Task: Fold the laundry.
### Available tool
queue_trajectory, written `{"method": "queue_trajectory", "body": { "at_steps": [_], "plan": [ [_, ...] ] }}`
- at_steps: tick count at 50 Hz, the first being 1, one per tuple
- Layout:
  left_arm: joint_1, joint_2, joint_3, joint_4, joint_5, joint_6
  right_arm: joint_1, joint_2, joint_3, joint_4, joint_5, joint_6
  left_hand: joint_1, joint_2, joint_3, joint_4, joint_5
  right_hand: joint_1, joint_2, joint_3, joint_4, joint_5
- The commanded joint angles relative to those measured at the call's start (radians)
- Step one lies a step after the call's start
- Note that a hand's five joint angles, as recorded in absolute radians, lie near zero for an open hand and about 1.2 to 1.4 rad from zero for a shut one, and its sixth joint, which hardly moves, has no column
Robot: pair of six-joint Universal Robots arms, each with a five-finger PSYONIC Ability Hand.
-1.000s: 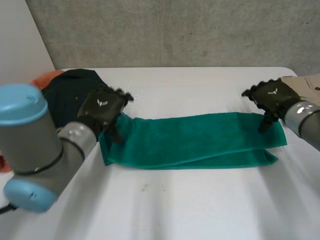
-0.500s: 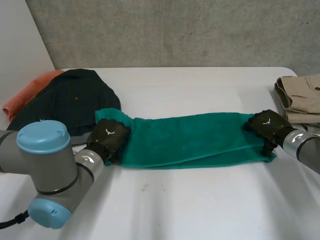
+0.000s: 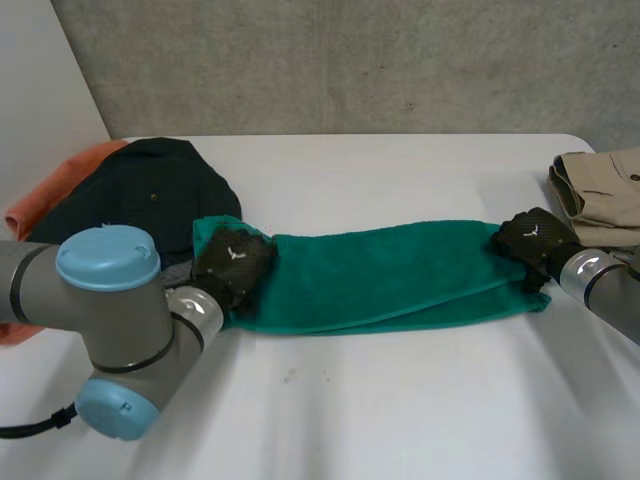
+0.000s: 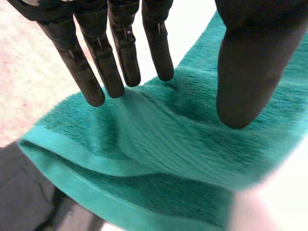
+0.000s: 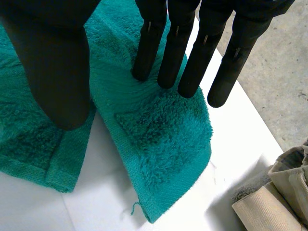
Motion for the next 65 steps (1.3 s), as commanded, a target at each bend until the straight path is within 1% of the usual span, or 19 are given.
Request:
{"method": "queue_trajectory", "body": {
  "at_steps": [1,5,10,13,21,24,25,28,29,32,33,44,48,51,55,58,59,63,65],
  "plan": [
    [-0.008,0.028,-0.035,-0.079,-0.003,0.003,0.001,0.004,-0.009,0.003,-0.007,0.003,0.048,0.045,0.042,0.049,0.051,0.115,0.111,0.109,0.100,0.242],
    [-0.007,0.048,-0.051,-0.102,0.000,0.003,-0.001,0.006,-0.013,0.001,-0.010,0.005,0.045,0.042,0.039,0.046,0.048,0.118,0.114,0.112,0.103,0.245],
    [-0.008,0.051,-0.069,-0.103,0.000,0.005,0.001,0.024,-0.033,0.000,-0.010,0.009,-0.134,-0.137,-0.140,-0.133,-0.130,0.139,0.135,0.133,0.124,0.266],
    [-0.004,0.049,-0.069,-0.097,0.003,0.005,0.002,0.033,-0.052,-0.003,-0.010,0.011,-0.122,-0.125,-0.129,-0.122,-0.119,0.177,0.173,0.171,0.162,0.304],
    [0.005,-0.010,-0.012,-0.088,0.003,0.008,0.004,0.082,-0.093,-0.005,-0.007,0.011,-0.099,-0.102,-0.105,-0.098,-0.096,0.160,0.155,0.153,0.145,0.286],
    [0.005,-0.030,0.004,-0.088,0.003,0.008,0.005,0.082,-0.095,-0.005,-0.005,0.014,0.006,0.003,0.000,0.007,0.010,0.124,0.120,0.118,0.109,0.251],
    [0.007,-0.038,0.015,-0.088,0.003,0.008,0.005,0.082,-0.095,-0.003,-0.005,0.018,0.161,0.158,0.155,0.162,0.164,0.124,0.120,0.118,0.109,0.251],
    [0.008,-0.047,0.034,-0.088,0.003,0.008,0.005,0.076,-0.096,-0.005,-0.008,0.051,0.388,0.385,0.381,0.388,0.391,0.121,0.117,0.115,0.106,0.248],
    [0.011,-0.056,0.044,-0.088,0.004,0.008,0.005,0.073,-0.096,-0.003,-0.008,0.058,0.540,0.537,0.533,0.540,0.543,0.118,0.114,0.112,0.103,0.245],
    [0.021,-0.066,0.061,-0.085,0.003,0.008,0.002,0.061,-0.105,-0.005,-0.010,0.087,0.755,0.752,0.748,0.755,0.758,0.113,0.108,0.106,0.097,0.239],
    [0.027,-0.069,0.073,-0.083,0.003,0.008,0.002,0.059,-0.109,-0.005,-0.010,0.094,0.787,0.784,0.781,0.788,0.791,0.110,0.105,0.103,0.094,0.236],
    [0.031,-0.046,0.121,-0.073,-0.008,-0.004,0.008,0.067,-0.144,-0.005,-0.007,0.118,0.787,0.784,0.781,0.788,0.791,0.010,0.006,0.004,-0.005,0.137],
    [0.025,-0.001,0.121,-0.076,-0.010,-0.007,0.022,0.076,-0.152,-0.007,-0.008,0.124,0.787,0.784,0.781,0.788,0.791,-0.078,-0.082,-0.084,-0.093,0.049],
    [0.022,0.029,0.120,-0.079,-0.011,-0.010,0.025,0.087,-0.156,-0.008,-0.008,0.124,0.787,0.784,0.781,0.788,0.791,-0.075,-0.080,-0.082,-0.091,0.051],
    [0.019,0.058,0.118,-0.082,-0.010,-0.035,0.031,0.107,-0.176,-0.017,-0.007,0.123,0.787,0.784,0.781,0.788,0.791,-0.037,-0.042,-0.044,-0.052,0.089],
    [0.021,0.082,0.115,-0.082,-0.010,-0.049,0.033,0.127,-0.194,-0.048,-0.005,0.124,0.787,0.784,0.781,0.788,0.791,0.314,0.309,0.307,0.298,0.440],
    [0.021,0.083,0.117,-0.082,-0.010,-0.050,0.034,0.131,-0.207,-0.077,-0.002,0.124,0.787,0.784,0.781,0.788,0.791,0.613,0.609,0.607,0.598,0.740],
    [0.027,0.098,0.129,-0.079,-0.013,-0.047,0.033,0.127,-0.234,-0.141,0.027,0.126,0.787,0.784,0.781,0.788,0.791,0.616,0.612,0.610,0.601,0.743],
    [0.030,0.127,0.152,-0.076,-0.011,-0.050,0.034,0.110,-0.236,-0.137,0.038,0.127,0.787,0.784,0.781,0.788,0.791,0.616,0.612,0.610,0.601,0.743]
  ]
}}
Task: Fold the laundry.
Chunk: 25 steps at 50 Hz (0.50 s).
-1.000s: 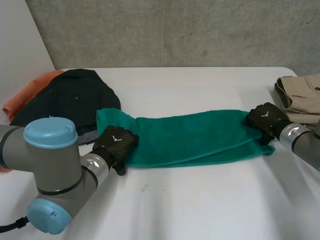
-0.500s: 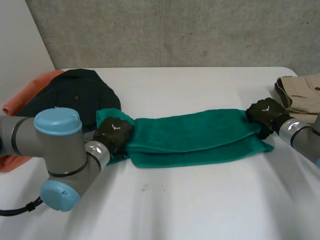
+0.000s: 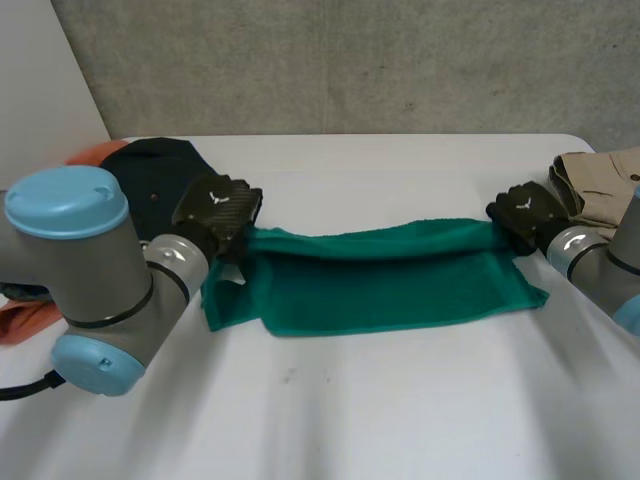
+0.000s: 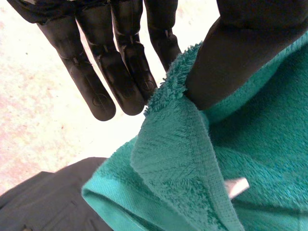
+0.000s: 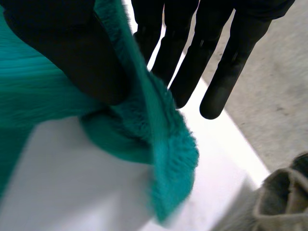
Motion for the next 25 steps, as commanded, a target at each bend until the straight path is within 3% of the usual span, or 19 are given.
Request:
{"method": "queue_trajectory", "body": {
  "at_steps": [1,6,9,12,17,25],
  "plan": [
    [0.009,0.055,0.044,0.006,0.000,-0.004,0.002,-0.030,-0.032,-0.057,0.040,0.004,0.277,0.202,0.209,0.199,0.232,0.250,0.215,0.216,0.212,0.232],
    [0.007,0.139,0.110,0.009,0.000,-0.001,-0.009,-0.209,-0.026,-0.001,0.045,0.056,0.277,0.202,0.209,0.199,0.232,0.250,0.215,0.216,0.212,0.232],
    [0.011,0.218,0.152,0.004,-0.002,-0.001,-0.016,-0.425,-0.018,0.099,0.039,0.104,0.277,0.202,0.209,0.199,0.232,0.250,0.215,0.216,0.212,0.232],
    [0.012,0.296,0.176,-0.002,0.001,0.002,-0.033,-0.548,-0.020,0.190,0.033,0.105,0.277,0.202,0.209,0.199,0.232,0.250,0.215,0.216,0.212,0.232],
    [0.015,0.400,0.187,-0.074,0.013,0.008,-0.143,-0.752,-0.020,0.392,0.017,0.099,0.277,0.202,0.209,0.199,0.232,0.250,0.215,0.216,0.212,0.232],
    [0.023,0.312,0.196,-0.193,0.035,0.020,-0.138,-0.755,0.025,0.486,-0.036,0.090,0.277,0.202,0.209,0.199,0.232,0.250,0.215,0.216,0.212,0.232]
  ]
}}
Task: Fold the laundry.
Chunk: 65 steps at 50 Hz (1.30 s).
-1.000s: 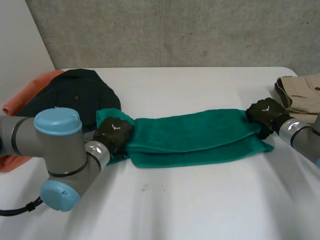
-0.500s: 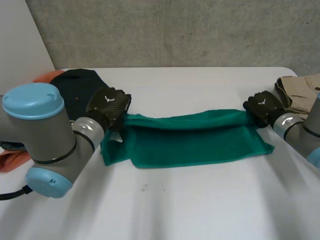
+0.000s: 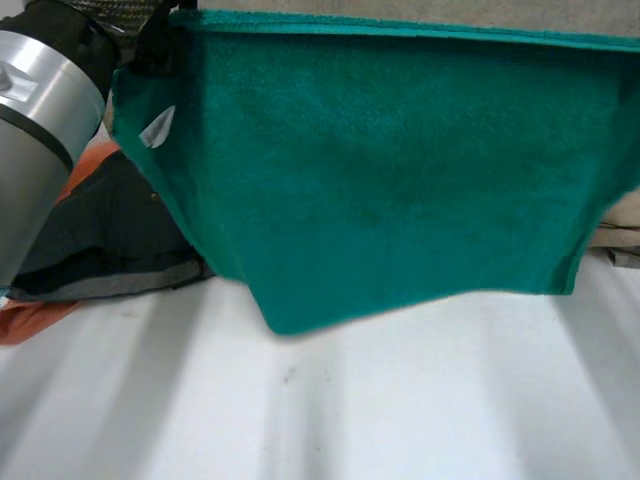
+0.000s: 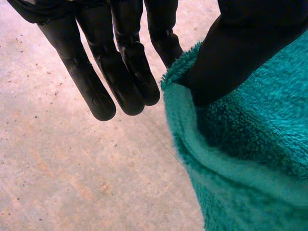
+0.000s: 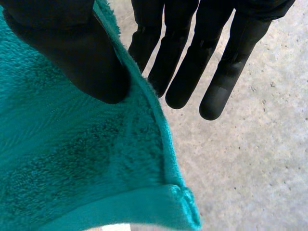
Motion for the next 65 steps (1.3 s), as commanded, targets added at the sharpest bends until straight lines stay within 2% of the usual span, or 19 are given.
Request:
{"method": "queue_trajectory", "body": {
  "at_steps": [1,6,9,13,14,17,18,19,22,24,28,33,40,45,47,50,55,60,65],
  "plan": [
    [0.005,-0.107,0.004,-0.100,0.020,0.019,0.011,0.018,0.036,0.073,-0.030,-0.014,0.264,0.199,0.204,0.199,0.222,0.250,0.214,0.207,0.198,0.232],
    [0.026,-0.282,0.047,-0.088,0.018,0.106,0.086,0.207,-0.008,0.065,0.054,-0.070,0.264,0.199,0.204,0.199,0.222,0.250,0.214,0.207,0.198,0.232],
    [0.068,-0.421,0.150,-0.064,0.014,0.178,0.123,0.326,-0.082,0.049,0.148,-0.138,0.264,0.199,0.204,0.199,0.222,0.250,0.214,0.207,0.198,0.232],
    [0.079,-0.577,0.345,0.034,0.018,0.211,0.170,0.454,-0.206,-0.057,0.251,-0.146,0.264,0.199,0.204,0.199,0.222,0.250,0.214,0.207,0.198,0.232],
    [0.079,-0.601,0.383,0.063,0.018,0.211,0.193,0.490,-0.253,-0.141,0.283,-0.126,0.264,0.199,0.204,0.199,0.222,0.250,0.214,0.207,0.198,0.232],
    [0.089,-0.658,0.523,0.200,0.020,0.203,0.222,0.514,-0.295,-0.316,0.314,-0.074,0.264,0.199,0.204,0.199,0.222,0.250,0.214,0.207,0.198,0.232],
    [0.091,-0.664,0.550,0.238,0.018,0.200,0.229,0.509,-0.304,-0.465,0.332,-0.017,0.264,0.199,0.204,0.199,0.222,0.250,0.214,0.207,0.198,0.232],
    [0.091,-0.667,0.596,0.314,0.015,0.195,0.230,0.506,-0.304,-0.526,0.340,0.008,0.264,0.199,0.204,0.199,0.222,0.250,0.214,0.207,0.198,0.232],
    [0.091,-0.664,0.636,0.412,0.005,0.181,0.235,0.469,-0.300,-0.734,0.378,0.100,0.264,0.199,0.204,0.199,0.222,0.250,0.214,0.207,0.198,0.232],
    [0.095,-0.644,0.644,0.478,0.003,0.157,0.233,0.446,-0.297,-0.781,0.396,0.127,0.264,0.199,0.204,0.199,0.222,0.250,0.214,0.207,0.198,0.232],
    [0.108,-0.577,0.614,0.498,-0.005,0.088,0.236,0.422,-0.289,-0.789,0.404,0.161,0.264,0.199,0.204,0.199,0.222,0.250,0.214,0.207,0.198,0.232],
    [0.106,-0.502,0.447,0.496,0.008,0.045,0.239,0.390,-0.197,-0.766,0.378,0.161,0.264,0.199,0.204,0.199,0.222,0.250,0.214,0.207,0.198,0.232],
    [0.111,-0.456,0.147,0.493,0.057,0.042,0.229,0.374,-0.024,-0.690,0.266,0.163,0.264,0.199,0.204,0.199,0.222,0.250,0.214,0.207,0.198,0.232],
    [0.095,-0.501,0.002,0.472,0.057,0.048,0.229,0.481,0.033,-0.562,0.232,0.148,0.264,0.199,0.204,0.199,0.222,0.250,0.214,0.207,0.198,0.232],
    [0.079,-0.561,-0.067,0.441,0.057,0.052,0.226,0.558,0.047,-0.474,0.231,0.108,0.264,0.199,0.204,0.199,0.222,0.250,0.214,0.207,0.198,0.232],
    [0.060,-0.581,-0.107,0.412,0.054,0.053,0.221,0.590,0.070,-0.403,0.232,0.048,0.264,0.199,0.204,0.199,0.222,0.250,0.214,0.207,0.198,0.232],
    [0.037,-0.546,-0.216,0.277,0.049,0.057,0.186,0.570,0.153,-0.294,0.226,-0.069,0.264,0.199,0.204,0.199,0.222,0.250,0.214,0.207,0.198,0.232],
    [0.019,-0.402,-0.325,0.101,0.044,0.094,0.143,0.489,0.246,-0.145,0.228,-0.207,0.264,0.199,0.204,0.199,0.222,0.250,0.214,0.207,0.198,0.232],
    [-0.029,-0.232,-0.428,-0.132,0.002,0.167,0.063,0.293,0.404,0.137,0.225,-0.443,0.264,0.199,0.204,0.199,0.222,0.250,0.214,0.207,0.198,0.232]
  ]
}}
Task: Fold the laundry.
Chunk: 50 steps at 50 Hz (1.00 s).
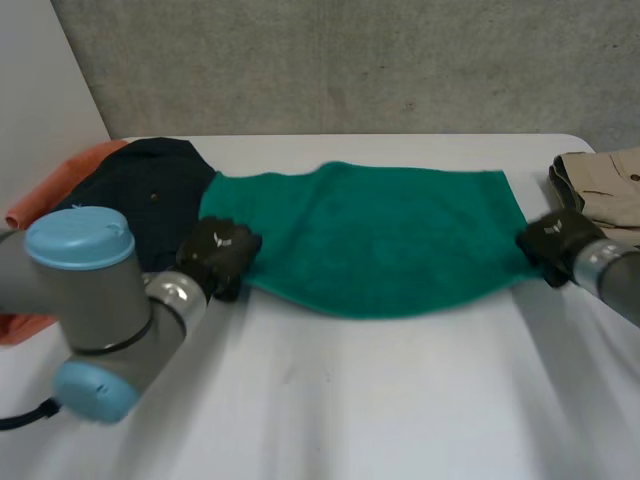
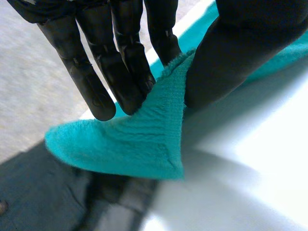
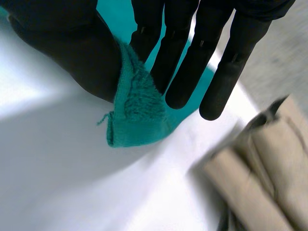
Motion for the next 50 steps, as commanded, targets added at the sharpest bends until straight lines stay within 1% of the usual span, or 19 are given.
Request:
{"method": "queue_trajectory", "body": {
  "at_steps": [1,3,4,7,10,13,15,18,22,23,24,31,35,39,45,46,47,48,50],
  "plan": [
    [-0.053,0.231,-0.133,-0.305,-0.055,0.082,-0.103,-0.238,0.199,0.335,-0.004,-0.296,0.263,0.197,0.201,0.194,0.212,0.250,0.214,0.203,0.198,0.209],
    [-0.061,0.271,-0.150,-0.373,-0.081,0.087,-0.148,-0.315,0.269,0.416,-0.007,-0.409,0.263,0.197,0.201,0.194,0.212,0.250,0.214,0.203,0.198,0.209],
    [-0.073,0.291,-0.159,-0.420,-0.098,0.090,-0.159,-0.333,0.287,0.433,-0.010,-0.440,0.263,0.197,0.201,0.194,0.212,0.250,0.214,0.203,0.198,0.209],
    [-0.102,0.305,-0.153,-0.456,-0.105,0.089,-0.176,-0.381,0.334,0.437,-0.046,-0.491,0.263,0.197,0.201,0.194,0.212,0.250,0.214,0.203,0.198,0.209],
    [-0.118,0.295,-0.139,-0.424,-0.108,0.090,-0.179,-0.384,0.339,0.417,-0.072,-0.464,0.263,0.197,0.201,0.194,0.212,0.250,0.214,0.203,0.198,0.209],
    [-0.116,0.250,-0.125,-0.355,-0.112,0.092,-0.182,-0.384,0.330,0.369,-0.094,-0.401,0.263,0.197,0.201,0.194,0.212,0.250,0.214,0.203,0.198,0.209],
    [-0.115,0.184,-0.107,-0.303,-0.113,0.092,-0.179,-0.360,0.311,0.309,-0.103,-0.353,0.263,0.197,0.201,0.194,0.212,0.250,0.214,0.203,0.198,0.209],
    [-0.102,0.144,-0.094,-0.261,-0.121,0.092,-0.173,-0.295,0.290,0.225,-0.096,-0.300,0.263,0.197,0.201,0.194,0.212,0.250,0.214,0.203,0.198,0.209],
    [-0.078,0.132,-0.094,-0.248,-0.153,0.092,-0.159,-0.251,0.253,0.165,-0.082,-0.269,0.050,-0.016,-0.012,-0.019,-0.001,0.250,0.214,0.203,0.198,0.209],
    [-0.081,0.139,-0.102,-0.248,-0.171,0.090,-0.157,-0.248,0.247,0.159,-0.079,-0.264,-0.189,-0.255,-0.251,-0.258,-0.240,0.250,0.214,0.203,0.198,0.209],
    [-0.084,0.141,-0.105,-0.248,-0.182,0.090,-0.157,-0.246,0.244,0.151,-0.077,-0.258,-0.285,-0.351,-0.347,-0.353,-0.335,0.250,0.214,0.203,0.198,0.209],
    [-0.089,0.228,-0.192,-0.258,-0.279,0.076,-0.156,-0.246,0.225,0.134,-0.069,-0.218,-0.415,-0.481,-0.477,-0.483,-0.465,0.250,0.214,0.203,0.198,0.209],
    [-0.092,0.265,-0.243,-0.254,-0.299,0.076,-0.153,-0.248,0.225,0.110,-0.069,-0.200,-0.479,-0.545,-0.541,-0.548,-0.530,0.250,0.214,0.203,0.198,0.209],
    [-0.082,0.270,-0.268,-0.234,-0.296,0.075,-0.151,-0.248,0.227,0.101,-0.069,-0.184,-0.518,-0.584,-0.579,-0.586,-0.568,0.250,0.214,0.203,0.198,0.209],
    [-0.049,0.235,-0.289,-0.171,-0.294,0.073,-0.145,-0.248,0.247,0.085,-0.071,-0.181,-0.494,-0.560,-0.556,-0.563,-0.545,0.250,0.214,0.203,0.198,0.209],
    [-0.043,0.223,-0.289,-0.156,-0.294,0.075,-0.145,-0.248,0.251,0.076,-0.071,-0.178,-0.424,-0.490,-0.486,-0.493,-0.475,0.250,0.214,0.203,0.198,0.209],
    [-0.041,0.218,-0.289,-0.148,-0.294,0.073,-0.145,-0.248,0.251,0.071,-0.069,-0.174,-0.313,-0.379,-0.375,-0.382,-0.364,0.250,0.214,0.203,0.198,0.209],
    [-0.039,0.216,-0.289,-0.140,-0.296,0.073,-0.145,-0.248,0.253,0.068,-0.069,-0.171,-0.144,-0.210,-0.205,-0.212,-0.194,0.250,0.214,0.203,0.198,0.209],
    [-0.030,0.222,-0.288,-0.114,-0.296,0.073,-0.148,-0.248,0.253,0.064,-0.069,-0.160,0.261,0.195,0.199,0.192,0.210,0.250,0.214,0.203,0.198,0.209]
  ]
}}
